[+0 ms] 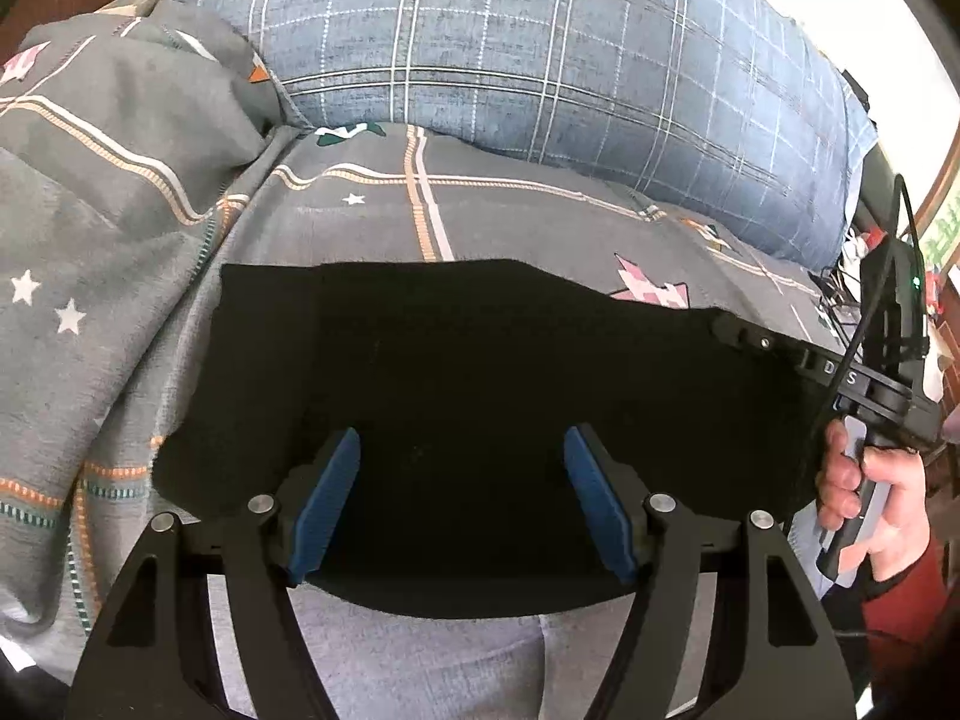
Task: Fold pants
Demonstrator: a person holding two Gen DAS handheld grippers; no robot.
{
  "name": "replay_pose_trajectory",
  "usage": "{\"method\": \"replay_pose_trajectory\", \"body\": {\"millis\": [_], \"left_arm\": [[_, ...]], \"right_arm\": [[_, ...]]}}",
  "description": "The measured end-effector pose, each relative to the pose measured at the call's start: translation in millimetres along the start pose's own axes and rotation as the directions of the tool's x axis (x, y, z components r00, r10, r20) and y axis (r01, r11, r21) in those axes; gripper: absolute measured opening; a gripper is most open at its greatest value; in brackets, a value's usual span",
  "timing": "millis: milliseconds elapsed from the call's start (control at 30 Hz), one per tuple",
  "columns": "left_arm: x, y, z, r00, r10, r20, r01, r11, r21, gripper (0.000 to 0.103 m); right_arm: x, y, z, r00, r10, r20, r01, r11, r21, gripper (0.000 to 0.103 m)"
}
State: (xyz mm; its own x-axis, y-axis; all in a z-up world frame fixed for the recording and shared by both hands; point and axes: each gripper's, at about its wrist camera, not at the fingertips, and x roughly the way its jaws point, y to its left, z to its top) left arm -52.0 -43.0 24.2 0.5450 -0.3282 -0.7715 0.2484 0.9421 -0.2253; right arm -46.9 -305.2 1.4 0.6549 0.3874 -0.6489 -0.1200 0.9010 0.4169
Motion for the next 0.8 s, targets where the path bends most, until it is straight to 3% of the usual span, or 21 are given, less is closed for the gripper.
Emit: {"method": "replay_pose_trajectory", "body": {"millis": [167, 200, 233, 300, 333, 367, 400, 600, 800], "left_arm": [[-9.5, 14.1, 5.3, 0.999, 0.012, 0.038, -0.01, 0.999, -0.052, 0.07], [-10.1, 17.0, 6.2, 0.999, 0.01, 0.041, -0.008, 0.998, -0.062, 0.07], [-9.9, 19.0, 6.6, 0.999, 0.024, 0.041, -0.021, 0.997, -0.067, 0.071], [-8.0, 21.2, 6.5, 0.998, 0.042, 0.037, -0.039, 0.997, -0.066, 0.071], [-7.4, 21.8, 5.8, 0.998, 0.043, 0.036, -0.04, 0.997, -0.065, 0.071], [-5.6, 23.2, 4.3, 0.999, 0.045, 0.031, -0.043, 0.997, -0.064, 0.071], [-3.6, 24.0, 3.3, 0.999, 0.046, 0.026, -0.045, 0.997, -0.062, 0.071], [4.5, 22.2, -3.3, 0.998, 0.058, 0.026, -0.057, 0.997, -0.045, 0.077], [0.2, 14.9, -1.1, 0.995, 0.093, 0.022, -0.093, 0.995, -0.04, 0.078]], "right_arm": [[-4.1, -1.4, 3.2, 1.0, 0.004, 0.007, -0.004, 1.0, 0.012, 0.024], [-1.1, -1.9, 4.5, 1.0, 0.0, -0.005, 0.0, 1.0, 0.017, 0.027], [3.4, -2.0, 5.6, 1.0, 0.001, -0.018, -0.001, 1.0, 0.02, 0.041], [12.6, -0.8, 7.3, 1.0, -0.008, -0.03, 0.009, 1.0, 0.014, 0.042], [15.8, 2.3, 8.0, 0.999, -0.009, -0.034, 0.009, 1.0, -0.003, 0.032], [17.0, 6.1, 8.8, 0.999, -0.028, -0.029, 0.028, 0.999, -0.026, 0.016], [17.4, 9.9, 10.4, 0.998, -0.056, -0.018, 0.055, 0.997, -0.054, 0.012], [25.1, -9.0, 11.3, 0.999, -0.052, -0.012, 0.053, 0.998, 0.035, 0.008], [13.7, 0.7, 9.5, 0.998, -0.069, 0.009, 0.069, 0.998, 0.006, 0.011]]}}
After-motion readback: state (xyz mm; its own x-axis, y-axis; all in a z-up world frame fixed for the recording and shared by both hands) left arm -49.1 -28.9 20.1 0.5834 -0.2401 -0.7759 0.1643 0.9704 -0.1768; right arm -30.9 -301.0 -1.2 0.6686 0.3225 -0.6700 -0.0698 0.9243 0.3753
